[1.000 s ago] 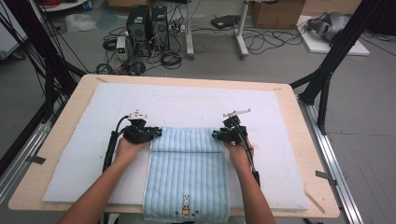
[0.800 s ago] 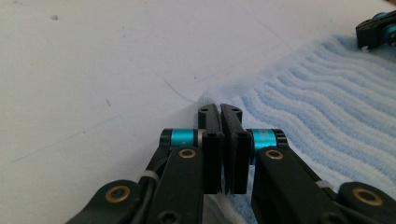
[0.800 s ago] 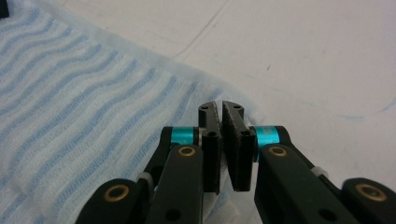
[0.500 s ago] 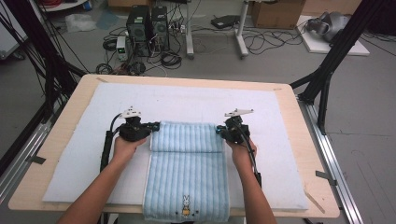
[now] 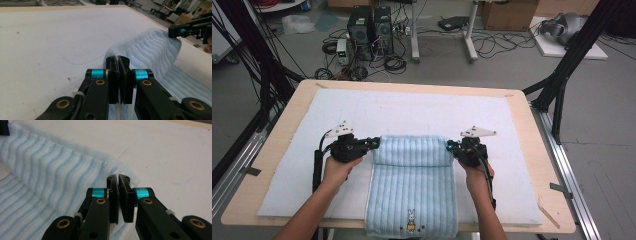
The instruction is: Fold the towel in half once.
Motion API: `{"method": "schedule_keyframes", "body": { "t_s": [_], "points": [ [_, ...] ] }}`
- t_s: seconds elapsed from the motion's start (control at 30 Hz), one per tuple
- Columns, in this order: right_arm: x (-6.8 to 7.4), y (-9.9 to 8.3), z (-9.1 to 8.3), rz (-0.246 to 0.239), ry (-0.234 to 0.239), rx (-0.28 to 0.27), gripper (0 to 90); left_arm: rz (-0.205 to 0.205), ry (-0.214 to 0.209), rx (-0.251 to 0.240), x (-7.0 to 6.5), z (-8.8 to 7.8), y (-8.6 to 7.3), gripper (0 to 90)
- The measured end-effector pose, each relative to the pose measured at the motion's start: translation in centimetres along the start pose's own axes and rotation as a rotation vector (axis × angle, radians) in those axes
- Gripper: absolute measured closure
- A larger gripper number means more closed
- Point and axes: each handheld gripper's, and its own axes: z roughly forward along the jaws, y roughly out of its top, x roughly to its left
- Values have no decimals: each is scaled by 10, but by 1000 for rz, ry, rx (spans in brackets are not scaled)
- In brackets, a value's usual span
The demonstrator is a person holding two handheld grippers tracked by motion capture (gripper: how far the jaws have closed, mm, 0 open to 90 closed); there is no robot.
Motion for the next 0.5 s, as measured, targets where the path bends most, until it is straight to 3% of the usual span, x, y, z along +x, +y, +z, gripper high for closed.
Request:
{"method": "schedule_keyframes", "body": {
  "t_s": [0.23,0.5],
  "points": [
    [16,-24,-24,21,12,-47,864,42,-49,-1,-26,-22,-16,865],
    [29,-43,-47,21,3,-68,865,56,-96,32,-46,-33,-32,863]
  ]
}}
